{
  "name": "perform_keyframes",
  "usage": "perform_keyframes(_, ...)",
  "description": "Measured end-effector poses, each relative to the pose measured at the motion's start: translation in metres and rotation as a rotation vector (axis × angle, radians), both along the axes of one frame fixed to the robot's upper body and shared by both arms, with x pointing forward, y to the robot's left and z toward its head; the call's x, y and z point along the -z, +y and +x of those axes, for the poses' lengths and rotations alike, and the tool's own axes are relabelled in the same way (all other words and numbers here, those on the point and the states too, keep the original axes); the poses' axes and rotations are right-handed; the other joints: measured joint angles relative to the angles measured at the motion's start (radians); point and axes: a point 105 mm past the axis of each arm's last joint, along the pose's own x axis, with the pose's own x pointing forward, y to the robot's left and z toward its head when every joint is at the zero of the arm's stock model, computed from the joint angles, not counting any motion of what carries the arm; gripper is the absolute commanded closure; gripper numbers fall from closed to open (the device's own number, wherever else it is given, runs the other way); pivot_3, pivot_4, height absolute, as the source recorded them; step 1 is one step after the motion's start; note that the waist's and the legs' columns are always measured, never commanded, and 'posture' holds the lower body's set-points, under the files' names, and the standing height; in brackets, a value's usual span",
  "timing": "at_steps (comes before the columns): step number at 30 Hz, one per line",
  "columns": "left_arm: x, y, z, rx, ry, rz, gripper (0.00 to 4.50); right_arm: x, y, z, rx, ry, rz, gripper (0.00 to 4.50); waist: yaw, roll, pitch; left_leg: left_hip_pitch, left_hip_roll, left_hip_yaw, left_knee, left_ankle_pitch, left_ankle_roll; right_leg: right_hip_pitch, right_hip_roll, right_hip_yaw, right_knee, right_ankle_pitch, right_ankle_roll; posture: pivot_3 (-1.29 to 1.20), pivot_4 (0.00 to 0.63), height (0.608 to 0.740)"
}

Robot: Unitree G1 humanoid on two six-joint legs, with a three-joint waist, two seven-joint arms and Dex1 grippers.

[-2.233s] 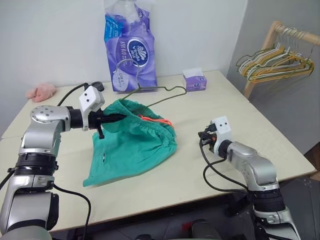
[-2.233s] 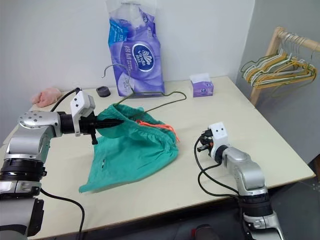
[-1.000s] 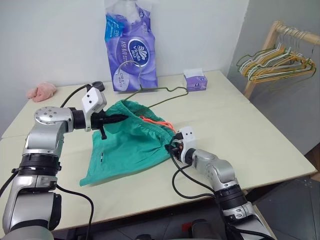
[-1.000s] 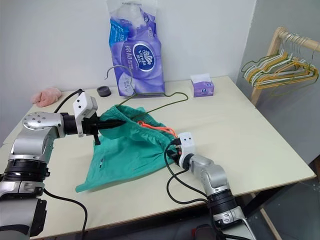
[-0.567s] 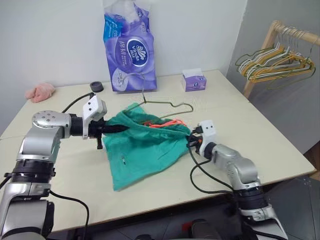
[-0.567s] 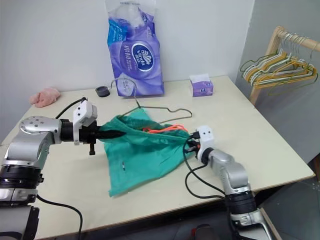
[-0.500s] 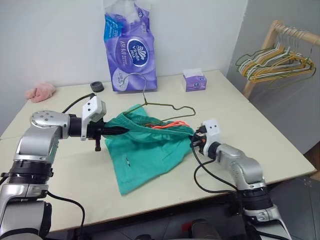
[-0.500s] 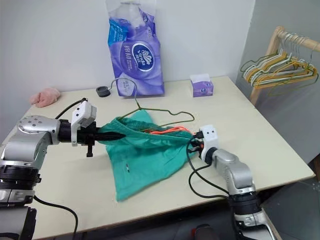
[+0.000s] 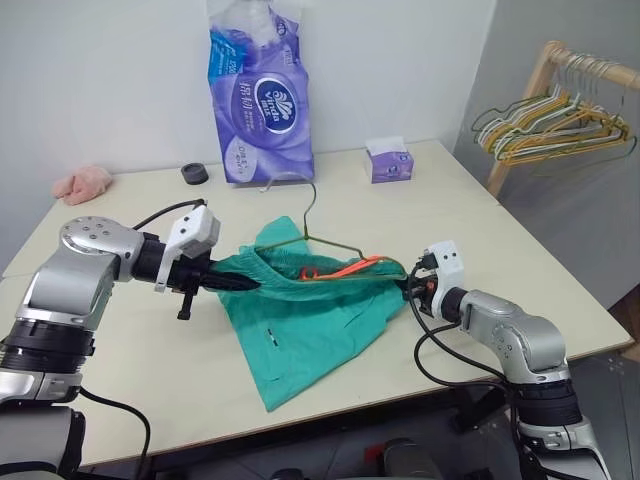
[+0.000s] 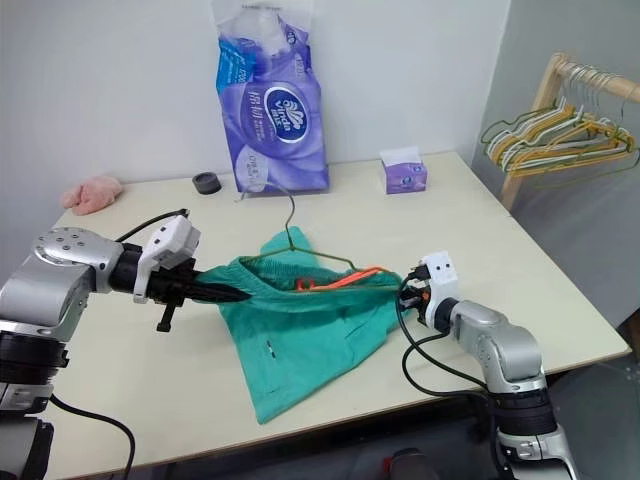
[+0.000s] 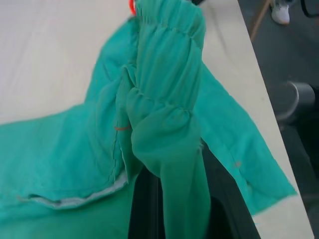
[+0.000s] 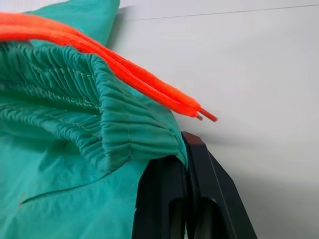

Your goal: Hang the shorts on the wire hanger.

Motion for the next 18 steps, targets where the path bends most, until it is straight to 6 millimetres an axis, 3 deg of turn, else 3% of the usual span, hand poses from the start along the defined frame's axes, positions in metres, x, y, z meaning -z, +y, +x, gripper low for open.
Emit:
perform_keyframes(6, 0.005, 0.009, 0.009, -0.035, -0.05, 0.042, 4.5, -0.005, 0.0, -0.003, -0.016, -0.009, -0.008, 4.44, 0.0, 0.0, 0.0, 0.0, 0.0, 0.0, 0.0, 0.0, 0.0, 0.0, 0.0, 0.0, 0.0, 0.0, 0.0, -0.17, 0.0, 0.74)
perform_keyframes(10, 0.004, 0.005, 0.02, -0.066, -0.083, 0.005, 4.5, -0.007, -0.002, -0.008, -0.027, -0.015, -0.023, 4.44, -0.001, 0.0, 0.0, 0.0, 0.0, 0.0, 0.0, 0.0, 0.0, 0.0, 0.0, 0.0, -0.001, 0.0, 0.0, -0.18, 0.0, 0.74)
perform_keyframes(18, 0.003, 0.002, 0.016, -0.056, -0.046, -0.022, 4.5, -0.003, -0.002, -0.012, -0.03, -0.001, -0.027, 4.44, -0.003, 0.0, 0.0, 0.0, 0.0, 0.0, 0.0, 0.0, 0.0, 0.0, 0.0, 0.0, 0.001, 0.0, 0.0, -0.18, 0.0, 0.74)
